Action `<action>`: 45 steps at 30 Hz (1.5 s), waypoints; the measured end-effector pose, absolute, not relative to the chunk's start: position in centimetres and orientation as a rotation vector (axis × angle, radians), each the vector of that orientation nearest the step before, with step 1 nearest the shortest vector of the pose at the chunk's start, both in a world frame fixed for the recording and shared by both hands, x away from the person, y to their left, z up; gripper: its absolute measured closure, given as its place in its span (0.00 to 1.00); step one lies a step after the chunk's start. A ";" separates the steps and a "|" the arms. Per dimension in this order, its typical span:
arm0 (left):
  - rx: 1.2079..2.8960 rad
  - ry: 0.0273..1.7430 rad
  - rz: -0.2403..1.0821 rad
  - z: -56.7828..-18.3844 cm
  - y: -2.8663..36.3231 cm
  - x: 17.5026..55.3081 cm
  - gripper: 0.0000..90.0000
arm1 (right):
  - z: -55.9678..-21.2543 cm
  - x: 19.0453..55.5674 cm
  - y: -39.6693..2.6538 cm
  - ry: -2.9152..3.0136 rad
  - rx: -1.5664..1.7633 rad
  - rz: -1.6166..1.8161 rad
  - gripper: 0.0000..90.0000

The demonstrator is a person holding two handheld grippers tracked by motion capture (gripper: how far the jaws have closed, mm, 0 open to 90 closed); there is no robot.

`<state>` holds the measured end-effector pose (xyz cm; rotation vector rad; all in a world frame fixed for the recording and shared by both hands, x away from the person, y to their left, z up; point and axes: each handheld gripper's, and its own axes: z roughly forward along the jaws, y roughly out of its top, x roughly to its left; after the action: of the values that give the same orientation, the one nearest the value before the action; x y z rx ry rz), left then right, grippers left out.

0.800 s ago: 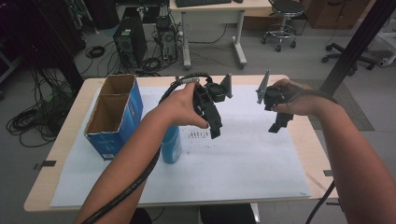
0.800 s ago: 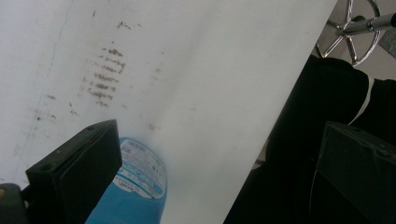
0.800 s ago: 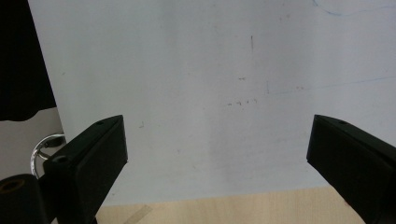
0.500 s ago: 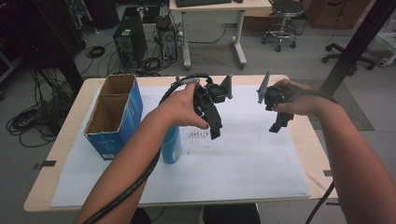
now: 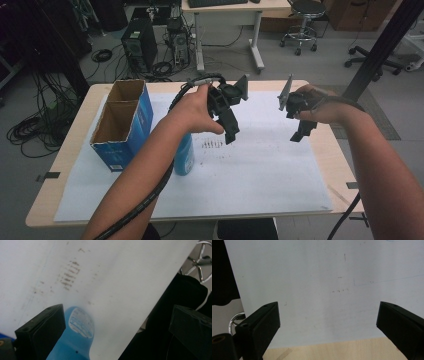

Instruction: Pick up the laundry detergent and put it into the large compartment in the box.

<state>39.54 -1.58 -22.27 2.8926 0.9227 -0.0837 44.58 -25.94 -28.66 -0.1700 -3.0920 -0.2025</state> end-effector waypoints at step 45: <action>2.444 1.833 0.032 -19.3 4.1 39.4 0.00 | -29.5 45.2 -25.5 -3.086 -0.107 -0.200 0.06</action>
<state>39.41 4.09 -19.32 2.4439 1.8334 0.0319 45.15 -25.46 -29.47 -0.1066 -3.0856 -0.1997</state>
